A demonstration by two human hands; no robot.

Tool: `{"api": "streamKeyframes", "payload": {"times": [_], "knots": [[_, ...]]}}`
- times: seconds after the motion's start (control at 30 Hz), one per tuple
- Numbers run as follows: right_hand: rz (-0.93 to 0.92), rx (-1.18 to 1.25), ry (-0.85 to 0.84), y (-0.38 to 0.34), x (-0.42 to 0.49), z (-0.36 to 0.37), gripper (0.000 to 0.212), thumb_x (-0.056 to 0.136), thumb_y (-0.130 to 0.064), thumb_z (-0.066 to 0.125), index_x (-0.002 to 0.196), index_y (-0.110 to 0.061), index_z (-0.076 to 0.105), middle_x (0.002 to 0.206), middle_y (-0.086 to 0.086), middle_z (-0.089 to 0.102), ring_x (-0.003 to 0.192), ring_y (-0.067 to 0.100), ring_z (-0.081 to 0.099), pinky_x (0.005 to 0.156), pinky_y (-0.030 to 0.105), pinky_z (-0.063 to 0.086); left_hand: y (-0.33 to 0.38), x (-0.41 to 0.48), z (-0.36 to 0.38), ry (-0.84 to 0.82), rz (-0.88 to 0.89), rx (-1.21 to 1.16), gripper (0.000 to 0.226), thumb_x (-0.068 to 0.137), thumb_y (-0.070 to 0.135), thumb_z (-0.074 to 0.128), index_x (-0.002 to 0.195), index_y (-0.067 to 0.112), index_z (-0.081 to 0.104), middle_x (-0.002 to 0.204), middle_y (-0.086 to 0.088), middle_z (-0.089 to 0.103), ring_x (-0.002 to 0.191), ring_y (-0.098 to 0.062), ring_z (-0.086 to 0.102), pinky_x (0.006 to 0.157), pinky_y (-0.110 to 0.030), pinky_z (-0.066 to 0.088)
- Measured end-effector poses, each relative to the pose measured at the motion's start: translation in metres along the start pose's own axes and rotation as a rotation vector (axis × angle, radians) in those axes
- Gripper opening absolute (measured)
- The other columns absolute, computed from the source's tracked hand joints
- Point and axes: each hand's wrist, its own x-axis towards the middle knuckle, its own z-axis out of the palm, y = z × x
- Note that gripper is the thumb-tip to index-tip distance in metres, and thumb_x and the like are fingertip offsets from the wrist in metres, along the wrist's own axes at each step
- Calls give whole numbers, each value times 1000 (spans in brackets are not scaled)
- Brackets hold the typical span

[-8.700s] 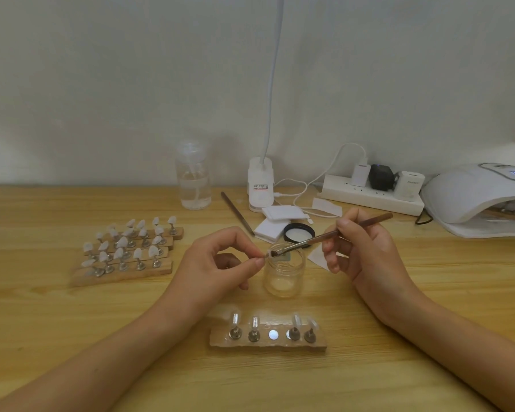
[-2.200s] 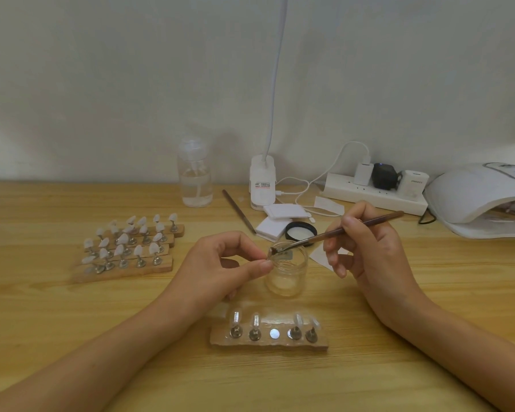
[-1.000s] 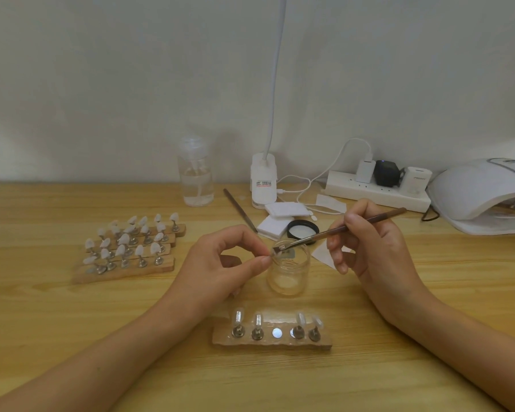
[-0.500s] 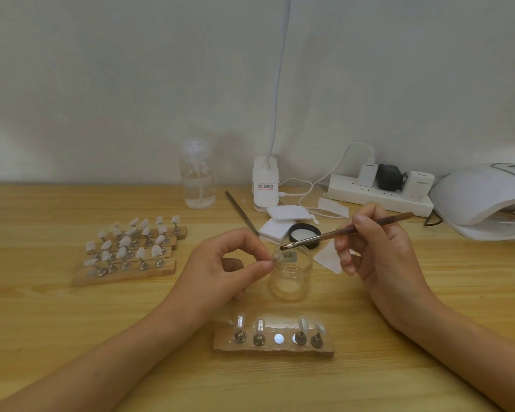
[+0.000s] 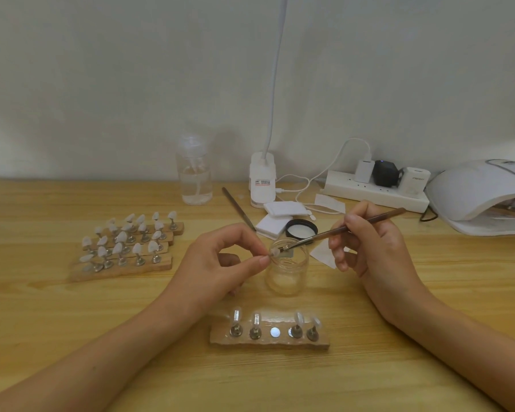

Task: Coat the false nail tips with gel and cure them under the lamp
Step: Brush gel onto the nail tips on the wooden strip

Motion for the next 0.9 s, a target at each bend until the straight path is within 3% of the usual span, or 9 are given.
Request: {"api": "streamKeyframes", "payload": {"times": [0.17,0.37,0.5,0.67,0.77,0.9], "knots": [[-31,40,-69,-2,-1,3,23,96,-26,54,75,-20,59,66,7,61,53,15,56,45,23,45,0,0,1,3,1,-8,14,81,12,76,74,21,68,79,8,69,45,-7,48,48,-18,43],[-13,29,10,-1,1,-1,23,102,-14,44,80,-11,52,64,4,61,54,14,55,45,22,45,-1,0,1,9,-4,-5,12,80,13,77,75,18,68,85,-3,69,47,-9,48,48,-19,43],[-30,25,-53,-2,-2,4,22,96,-25,54,76,-18,58,66,8,61,55,16,57,46,24,46,-1,0,0,8,-15,-7,10,79,17,77,75,19,68,89,-7,69,49,-9,48,49,-19,43],[-15,17,5,-2,0,1,28,101,-14,46,76,-17,57,64,5,62,54,15,56,45,23,46,0,0,0,7,-28,-9,11,79,18,77,74,20,68,89,-12,68,50,-9,49,51,-20,45],[-42,8,-46,-3,-1,3,27,99,-22,52,73,-22,60,66,7,62,54,16,56,45,24,46,0,-1,0,6,-36,2,13,80,16,77,74,21,67,90,-8,69,50,-8,49,52,-20,45],[-26,-46,22,0,-1,0,26,102,-12,45,78,-14,56,64,6,62,54,16,56,45,23,46,2,-1,1,5,-44,5,14,81,15,76,73,21,67,89,1,71,49,-6,50,52,-18,45]]}}
